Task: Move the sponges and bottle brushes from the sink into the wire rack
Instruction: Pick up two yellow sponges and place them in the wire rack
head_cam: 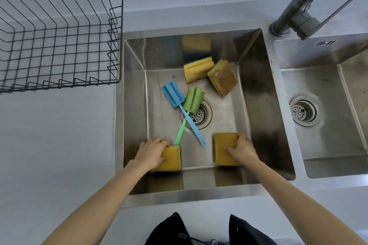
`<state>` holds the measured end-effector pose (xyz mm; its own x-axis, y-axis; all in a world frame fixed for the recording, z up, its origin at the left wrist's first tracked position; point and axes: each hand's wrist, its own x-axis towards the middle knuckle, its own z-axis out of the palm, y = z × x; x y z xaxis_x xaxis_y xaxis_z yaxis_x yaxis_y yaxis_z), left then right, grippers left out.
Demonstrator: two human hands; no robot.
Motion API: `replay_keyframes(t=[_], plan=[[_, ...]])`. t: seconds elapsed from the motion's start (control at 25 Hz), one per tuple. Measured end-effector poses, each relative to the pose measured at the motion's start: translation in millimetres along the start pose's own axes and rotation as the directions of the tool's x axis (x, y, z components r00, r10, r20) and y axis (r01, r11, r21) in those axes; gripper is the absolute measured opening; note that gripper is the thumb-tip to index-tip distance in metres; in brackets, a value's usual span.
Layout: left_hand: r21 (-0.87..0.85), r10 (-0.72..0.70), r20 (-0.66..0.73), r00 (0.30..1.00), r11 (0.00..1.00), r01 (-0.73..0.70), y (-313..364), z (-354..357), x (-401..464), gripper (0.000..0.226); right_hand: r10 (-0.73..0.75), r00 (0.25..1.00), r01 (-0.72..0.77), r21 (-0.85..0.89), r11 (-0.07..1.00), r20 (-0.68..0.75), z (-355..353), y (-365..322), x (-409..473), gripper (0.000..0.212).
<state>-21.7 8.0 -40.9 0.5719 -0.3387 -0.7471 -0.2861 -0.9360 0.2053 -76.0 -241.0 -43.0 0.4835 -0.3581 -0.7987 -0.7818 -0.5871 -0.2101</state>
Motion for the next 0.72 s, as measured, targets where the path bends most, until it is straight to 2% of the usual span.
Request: replay_keyframes(t=[0.44,0.72], plan=[[-0.381,-0.068,-0.189,0.980,0.924,-0.009,8.5,-17.1,-15.5,0.045,-0.081,0.994,0.090,0.118,0.989,-0.072,-14.1,-13.6,-24.2,0.053],[-0.522,-0.143,-0.386,0.911,0.848,-0.089,12.0,-36.5,-38.3,0.044,-0.188,0.966,0.221,0.194,0.956,-0.175,-30.1,-33.1,-50.9,0.051]])
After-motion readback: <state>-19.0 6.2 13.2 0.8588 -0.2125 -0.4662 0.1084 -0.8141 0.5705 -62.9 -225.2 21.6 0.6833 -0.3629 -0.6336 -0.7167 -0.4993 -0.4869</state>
